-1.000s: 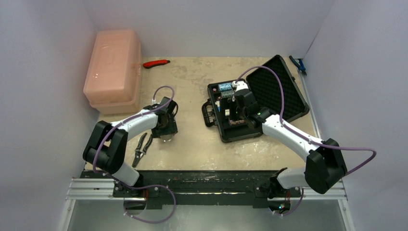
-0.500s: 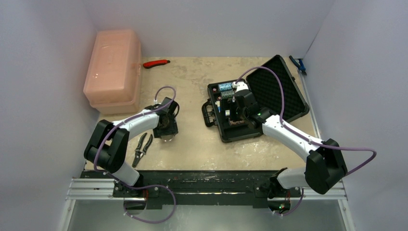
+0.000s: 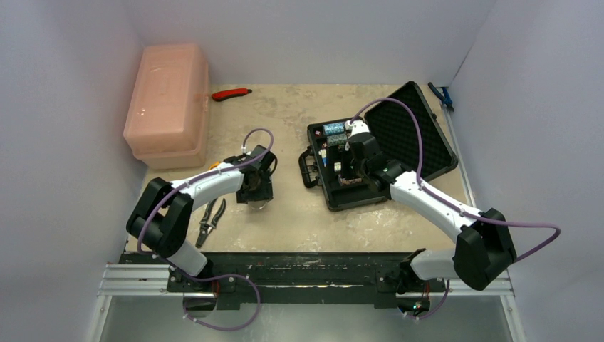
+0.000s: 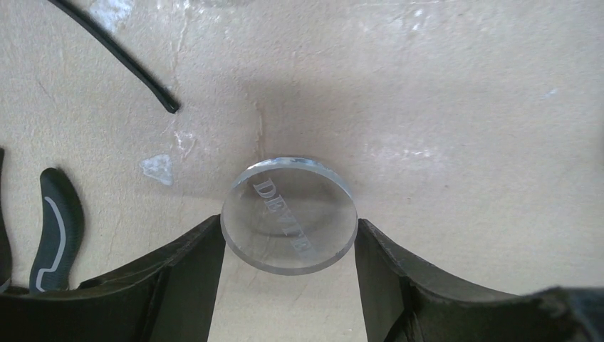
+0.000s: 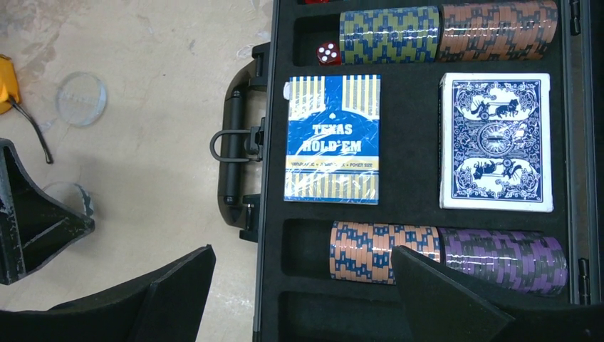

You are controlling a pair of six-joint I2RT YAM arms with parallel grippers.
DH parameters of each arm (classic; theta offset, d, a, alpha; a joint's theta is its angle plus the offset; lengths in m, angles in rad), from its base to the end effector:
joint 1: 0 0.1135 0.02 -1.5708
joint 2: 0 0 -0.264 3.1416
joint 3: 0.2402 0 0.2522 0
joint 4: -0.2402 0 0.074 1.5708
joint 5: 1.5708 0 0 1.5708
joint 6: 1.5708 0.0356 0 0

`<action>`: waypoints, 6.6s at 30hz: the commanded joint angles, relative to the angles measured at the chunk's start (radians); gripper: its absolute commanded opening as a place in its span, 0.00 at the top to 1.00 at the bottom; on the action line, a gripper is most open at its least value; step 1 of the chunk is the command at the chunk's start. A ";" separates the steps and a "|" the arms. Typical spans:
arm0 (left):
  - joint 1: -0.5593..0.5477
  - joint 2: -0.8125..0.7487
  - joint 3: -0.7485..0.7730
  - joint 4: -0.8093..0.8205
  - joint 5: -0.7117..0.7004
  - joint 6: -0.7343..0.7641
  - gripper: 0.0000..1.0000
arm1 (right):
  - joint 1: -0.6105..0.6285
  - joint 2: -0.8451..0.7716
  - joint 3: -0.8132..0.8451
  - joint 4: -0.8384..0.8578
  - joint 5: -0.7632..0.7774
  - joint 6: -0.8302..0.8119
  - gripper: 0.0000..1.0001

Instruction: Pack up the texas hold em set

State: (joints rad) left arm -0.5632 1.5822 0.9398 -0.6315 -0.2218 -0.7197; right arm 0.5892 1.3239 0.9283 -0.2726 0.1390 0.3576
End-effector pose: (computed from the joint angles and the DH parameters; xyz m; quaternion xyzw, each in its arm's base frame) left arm 0.2468 -0.1466 0.1748 -0.0931 0.9786 -0.0003 0.1833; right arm 0.2442 0.1573 0.2628 -0.0736 0.8952 0.1427 0.4157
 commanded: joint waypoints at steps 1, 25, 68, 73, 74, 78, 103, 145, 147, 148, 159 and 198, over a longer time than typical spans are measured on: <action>-0.035 0.007 0.096 -0.044 -0.062 0.016 1.00 | 0.003 -0.030 -0.005 0.016 0.021 0.002 0.01; -0.114 0.104 0.384 -0.114 -0.036 0.066 1.00 | 0.002 -0.087 -0.020 -0.006 0.203 0.031 0.01; -0.197 0.562 1.028 -0.010 0.289 0.158 1.00 | 0.003 -0.349 -0.080 -0.066 0.765 0.217 0.01; -0.202 0.629 1.113 0.006 0.338 0.149 1.00 | 0.003 -0.377 -0.070 -0.130 0.874 0.327 0.01; -0.202 0.641 1.128 0.015 0.348 0.147 1.00 | 0.002 -0.379 -0.064 -0.155 0.899 0.361 0.01; -0.207 0.685 1.177 0.057 0.389 0.124 1.00 | 0.003 -0.374 -0.042 -0.218 0.950 0.444 0.01; -0.223 0.890 1.404 0.105 0.392 0.024 1.00 | 0.002 -0.357 -0.049 -0.232 0.948 0.460 0.01; -0.223 0.857 1.353 0.156 0.425 -0.044 0.18 | 0.002 -0.370 -0.078 -0.181 0.915 0.414 0.01; -0.223 0.834 1.334 0.164 0.427 -0.046 0.18 | 0.003 -0.371 -0.078 -0.181 0.914 0.412 0.01; -0.223 0.818 1.318 0.172 0.429 -0.047 0.17 | 0.003 -0.371 -0.078 -0.180 0.913 0.412 0.01; -0.222 0.566 1.112 0.190 0.382 0.026 0.12 | 0.002 -0.386 -0.083 -0.175 0.932 0.407 0.01; 0.028 -0.580 0.145 -0.007 -0.305 0.484 0.00 | 0.002 -0.512 -0.177 0.267 0.153 -0.022 0.01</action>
State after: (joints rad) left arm -0.5369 1.0111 1.0637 -0.6025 -0.4683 -0.2737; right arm 0.5892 0.8047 0.7433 -0.1070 0.4534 0.4110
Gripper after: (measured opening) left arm 0.998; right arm 0.987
